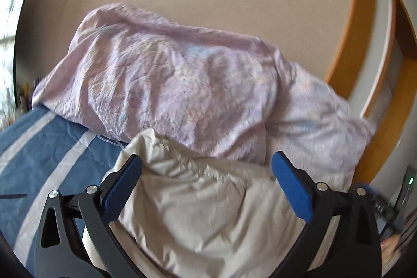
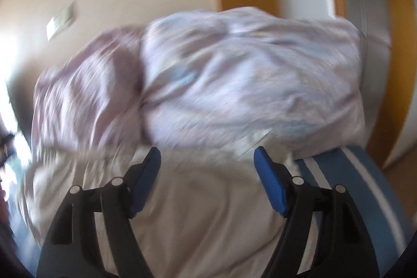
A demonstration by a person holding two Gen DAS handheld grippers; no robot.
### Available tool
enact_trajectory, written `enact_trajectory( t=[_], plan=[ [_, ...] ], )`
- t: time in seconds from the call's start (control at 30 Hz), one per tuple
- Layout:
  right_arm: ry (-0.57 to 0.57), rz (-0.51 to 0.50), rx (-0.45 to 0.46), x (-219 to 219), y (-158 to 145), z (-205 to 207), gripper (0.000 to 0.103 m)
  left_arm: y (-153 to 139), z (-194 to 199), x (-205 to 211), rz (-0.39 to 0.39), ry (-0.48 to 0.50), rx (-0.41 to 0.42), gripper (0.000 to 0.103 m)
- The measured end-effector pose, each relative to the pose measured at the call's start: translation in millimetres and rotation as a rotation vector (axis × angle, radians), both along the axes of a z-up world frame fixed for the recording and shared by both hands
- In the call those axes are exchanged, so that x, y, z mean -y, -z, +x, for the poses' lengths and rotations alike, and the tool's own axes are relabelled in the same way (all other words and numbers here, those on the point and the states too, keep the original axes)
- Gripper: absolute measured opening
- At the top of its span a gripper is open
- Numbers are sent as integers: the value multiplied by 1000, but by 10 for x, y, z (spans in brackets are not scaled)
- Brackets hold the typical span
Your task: Fold large clothes
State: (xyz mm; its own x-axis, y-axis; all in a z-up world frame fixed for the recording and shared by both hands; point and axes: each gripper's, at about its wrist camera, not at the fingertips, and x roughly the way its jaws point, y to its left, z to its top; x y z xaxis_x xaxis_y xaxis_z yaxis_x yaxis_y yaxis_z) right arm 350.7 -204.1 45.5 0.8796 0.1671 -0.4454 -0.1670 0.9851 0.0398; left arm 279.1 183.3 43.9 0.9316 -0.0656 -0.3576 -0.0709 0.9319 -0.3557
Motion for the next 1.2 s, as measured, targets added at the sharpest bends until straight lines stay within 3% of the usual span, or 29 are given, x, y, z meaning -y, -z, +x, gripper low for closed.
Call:
enact_trajectory(
  t=[0.17,0.3,0.5,0.63,0.87,0.97,1.1,1.2],
  plan=[
    [-49,-101,-68,-393,212,94,65,261,125,513,201,49,-74,100],
    [28,-190,-182,-537,489,328,65,465,388,701,323,8,-153,100],
    [134,-153,-315,-435,779,736,69,605,766,641,308,-77,-238,100],
    [167,-155,-348,-450,893,930,71,716,982,574,270,-106,-284,101],
    [156,-127,-376,-406,962,958,72,787,1073,570,285,-132,-313,102],
    [110,-42,-324,-178,766,664,69,653,852,479,233,-99,-298,102],
    [176,43,-218,233,504,381,70,401,567,248,209,-131,-196,102],
    [244,40,-253,481,551,468,70,401,638,48,221,-203,-225,102]
  ],
)
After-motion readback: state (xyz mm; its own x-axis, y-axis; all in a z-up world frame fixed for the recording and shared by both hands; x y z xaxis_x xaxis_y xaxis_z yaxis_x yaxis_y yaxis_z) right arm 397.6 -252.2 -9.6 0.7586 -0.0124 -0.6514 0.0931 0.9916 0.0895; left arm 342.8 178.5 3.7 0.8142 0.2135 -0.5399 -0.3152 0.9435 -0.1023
